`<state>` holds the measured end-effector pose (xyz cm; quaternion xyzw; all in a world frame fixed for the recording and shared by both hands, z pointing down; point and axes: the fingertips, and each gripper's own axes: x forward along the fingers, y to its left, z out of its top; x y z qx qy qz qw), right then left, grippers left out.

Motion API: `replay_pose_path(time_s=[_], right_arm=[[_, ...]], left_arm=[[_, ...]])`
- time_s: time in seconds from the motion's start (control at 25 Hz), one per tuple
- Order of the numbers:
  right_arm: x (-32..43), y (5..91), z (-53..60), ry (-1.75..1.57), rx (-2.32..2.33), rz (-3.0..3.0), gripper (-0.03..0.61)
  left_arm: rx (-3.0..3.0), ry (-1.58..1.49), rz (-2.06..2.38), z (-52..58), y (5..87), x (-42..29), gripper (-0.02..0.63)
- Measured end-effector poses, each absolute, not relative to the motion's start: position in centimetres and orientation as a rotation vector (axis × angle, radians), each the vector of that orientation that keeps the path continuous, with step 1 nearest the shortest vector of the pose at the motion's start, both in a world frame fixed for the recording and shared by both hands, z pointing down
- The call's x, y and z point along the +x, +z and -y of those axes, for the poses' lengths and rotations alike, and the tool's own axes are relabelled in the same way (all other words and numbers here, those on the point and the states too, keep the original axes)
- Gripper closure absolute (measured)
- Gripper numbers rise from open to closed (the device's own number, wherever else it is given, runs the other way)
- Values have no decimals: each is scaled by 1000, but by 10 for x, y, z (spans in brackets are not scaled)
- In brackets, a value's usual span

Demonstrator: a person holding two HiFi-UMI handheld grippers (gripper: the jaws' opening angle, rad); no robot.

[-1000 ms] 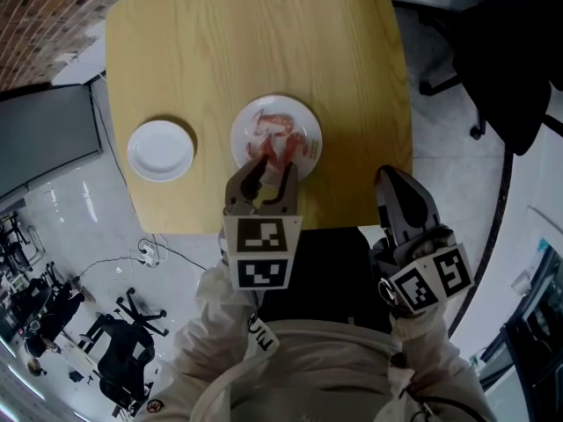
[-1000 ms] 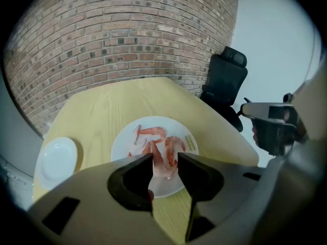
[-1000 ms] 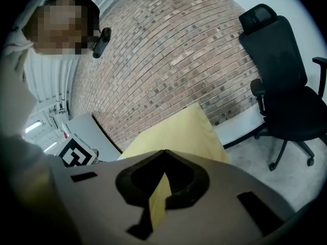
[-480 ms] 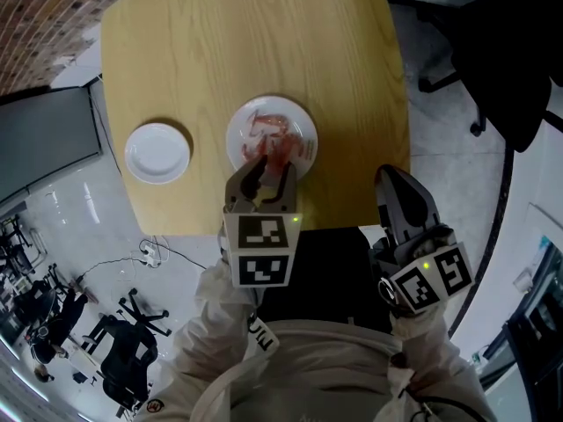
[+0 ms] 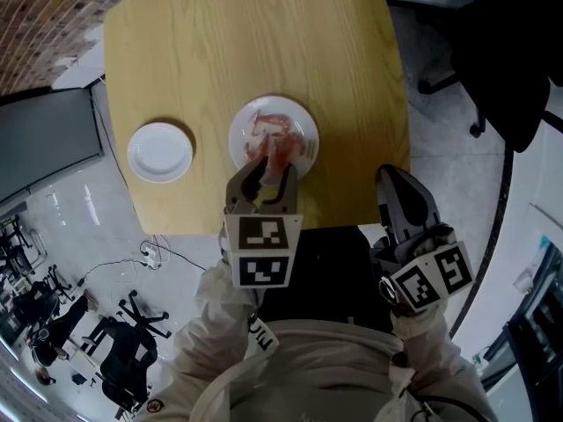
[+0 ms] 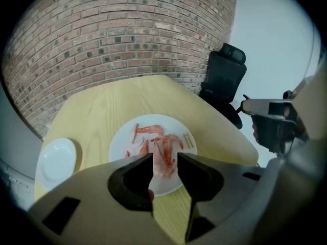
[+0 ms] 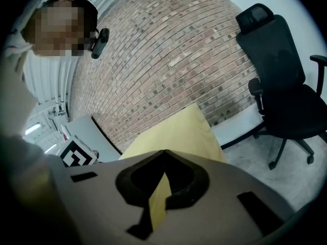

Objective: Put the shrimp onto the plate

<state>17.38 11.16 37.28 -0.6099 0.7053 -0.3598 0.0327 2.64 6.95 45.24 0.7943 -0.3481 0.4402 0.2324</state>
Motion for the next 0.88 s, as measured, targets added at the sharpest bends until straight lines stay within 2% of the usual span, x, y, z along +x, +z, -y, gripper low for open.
replay_pose_path(time_s=[0.48,0.88], right_arm=[[147,327,-97,-1024,-1858,-2236,554],[113,230,-64,-830,-1858,-2333,554]], left_arm=[[2241,1101,985,-60,401,7,470],[2373,913,1090,-31,297,-28,521]])
